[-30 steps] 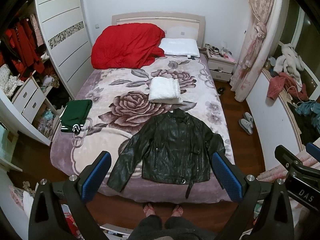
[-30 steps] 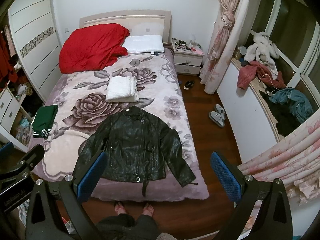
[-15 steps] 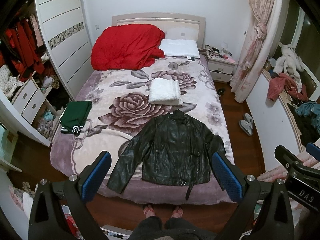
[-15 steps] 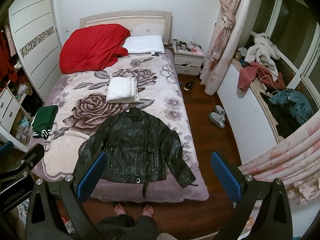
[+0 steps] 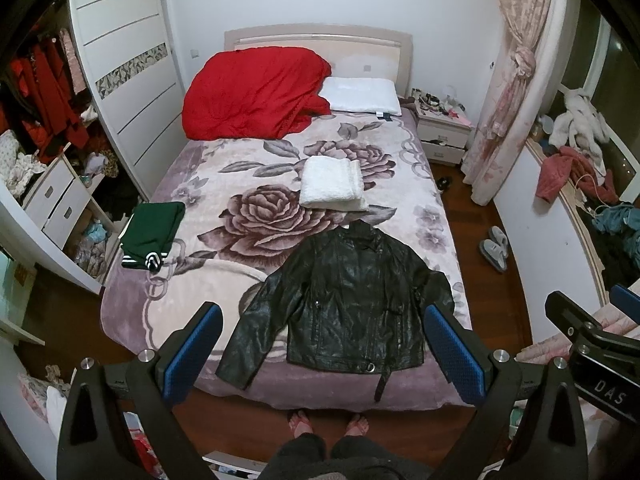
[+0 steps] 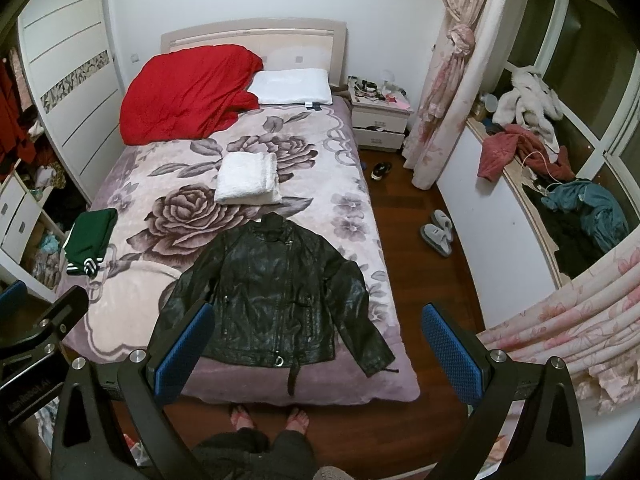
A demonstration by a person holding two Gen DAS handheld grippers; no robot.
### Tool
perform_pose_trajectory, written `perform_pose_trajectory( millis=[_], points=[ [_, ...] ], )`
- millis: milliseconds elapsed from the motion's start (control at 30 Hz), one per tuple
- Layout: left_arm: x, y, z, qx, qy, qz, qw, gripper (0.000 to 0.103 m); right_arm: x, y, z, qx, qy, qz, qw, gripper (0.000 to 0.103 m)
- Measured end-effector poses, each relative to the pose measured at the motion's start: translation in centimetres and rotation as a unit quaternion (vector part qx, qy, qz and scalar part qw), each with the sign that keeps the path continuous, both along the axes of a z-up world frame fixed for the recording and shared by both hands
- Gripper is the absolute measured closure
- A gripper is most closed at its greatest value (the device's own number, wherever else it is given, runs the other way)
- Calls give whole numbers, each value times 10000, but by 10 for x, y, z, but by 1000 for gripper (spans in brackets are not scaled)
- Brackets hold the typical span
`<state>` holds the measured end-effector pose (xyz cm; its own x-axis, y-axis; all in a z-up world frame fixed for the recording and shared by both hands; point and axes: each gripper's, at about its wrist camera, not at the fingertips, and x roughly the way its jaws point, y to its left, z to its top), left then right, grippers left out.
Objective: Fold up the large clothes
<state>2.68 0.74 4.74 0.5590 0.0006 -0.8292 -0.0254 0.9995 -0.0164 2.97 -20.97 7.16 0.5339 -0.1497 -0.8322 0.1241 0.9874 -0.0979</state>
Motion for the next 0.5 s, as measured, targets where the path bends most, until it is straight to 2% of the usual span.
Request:
perform_pose_trajectory(
  millis=[167,267,367,400,500],
  points=[
    [7,7,-12,21,-37,8,10000,0,15,8,1,1,48,-9,10000,0],
    [23,16,-33,321,-339,83,9989,0,14,10,-9,11,70,-37,10000,0],
    [48,24,-72,770,-594,149,9951,0,35,3,-35,192,297,-217,9991,0],
    [61,27,-96,948,-616,148,9935,0,41,-1,-50,250,359,-296,9986,0],
    [84,35,-169,904,-363,85,9952,0,68,-32,-115,587,692,-659,9937,0]
  ],
)
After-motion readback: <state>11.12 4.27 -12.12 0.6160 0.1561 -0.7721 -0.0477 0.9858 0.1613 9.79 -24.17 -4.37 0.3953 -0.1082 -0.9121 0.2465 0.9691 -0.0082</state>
